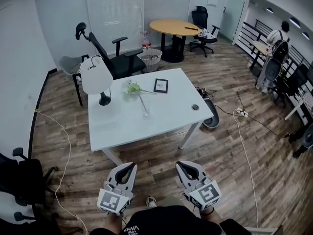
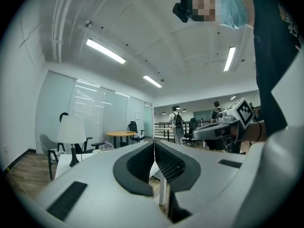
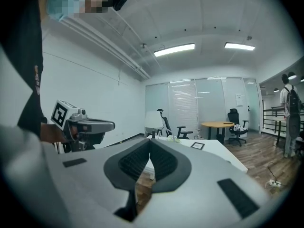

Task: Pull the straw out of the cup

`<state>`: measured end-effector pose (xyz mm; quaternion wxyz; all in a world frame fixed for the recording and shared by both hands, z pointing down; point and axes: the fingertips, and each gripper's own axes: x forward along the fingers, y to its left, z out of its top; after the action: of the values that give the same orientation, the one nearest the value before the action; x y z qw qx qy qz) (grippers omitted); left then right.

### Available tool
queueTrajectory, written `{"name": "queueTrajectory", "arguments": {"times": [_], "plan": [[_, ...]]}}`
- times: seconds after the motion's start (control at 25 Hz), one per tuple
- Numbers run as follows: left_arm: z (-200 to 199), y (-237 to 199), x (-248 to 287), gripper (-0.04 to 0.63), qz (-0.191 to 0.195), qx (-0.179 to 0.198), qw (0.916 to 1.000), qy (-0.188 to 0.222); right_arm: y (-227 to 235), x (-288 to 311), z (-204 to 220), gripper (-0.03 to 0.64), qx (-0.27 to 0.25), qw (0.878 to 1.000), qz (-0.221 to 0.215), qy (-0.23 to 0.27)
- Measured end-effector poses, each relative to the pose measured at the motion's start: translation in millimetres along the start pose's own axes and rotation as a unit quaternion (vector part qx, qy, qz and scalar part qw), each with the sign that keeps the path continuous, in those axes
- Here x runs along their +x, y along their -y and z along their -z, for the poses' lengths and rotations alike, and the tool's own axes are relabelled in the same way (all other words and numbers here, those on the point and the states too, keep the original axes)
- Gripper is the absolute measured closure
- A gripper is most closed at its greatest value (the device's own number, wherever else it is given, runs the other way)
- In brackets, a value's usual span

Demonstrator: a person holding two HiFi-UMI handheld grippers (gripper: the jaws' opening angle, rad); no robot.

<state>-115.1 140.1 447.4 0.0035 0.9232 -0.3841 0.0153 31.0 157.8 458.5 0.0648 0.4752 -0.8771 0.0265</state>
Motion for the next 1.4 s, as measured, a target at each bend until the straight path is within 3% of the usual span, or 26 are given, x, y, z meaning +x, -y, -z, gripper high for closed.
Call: {"name": "queueTrajectory", "arguments": {"times": [0.28, 0.64, 1.4], "plan": [[10, -19, 16, 0.583, -0.009, -0.016, 0.9998, -0.009, 19, 23, 3, 0.600, -0.003, 1.000, 0.002, 0.004], [4, -41, 64, 0.582, -0.020, -0.002, 0.9997, -0.014, 61, 63, -4, 0.600, -0.002, 1.000, -0.018, 0.004], [4, -84, 157, 0.582, -0.074, -0.007, 0.9970, -0.020, 137, 141, -9, 0.600, -0.009, 0.995, -0.095, -0.005]]}}
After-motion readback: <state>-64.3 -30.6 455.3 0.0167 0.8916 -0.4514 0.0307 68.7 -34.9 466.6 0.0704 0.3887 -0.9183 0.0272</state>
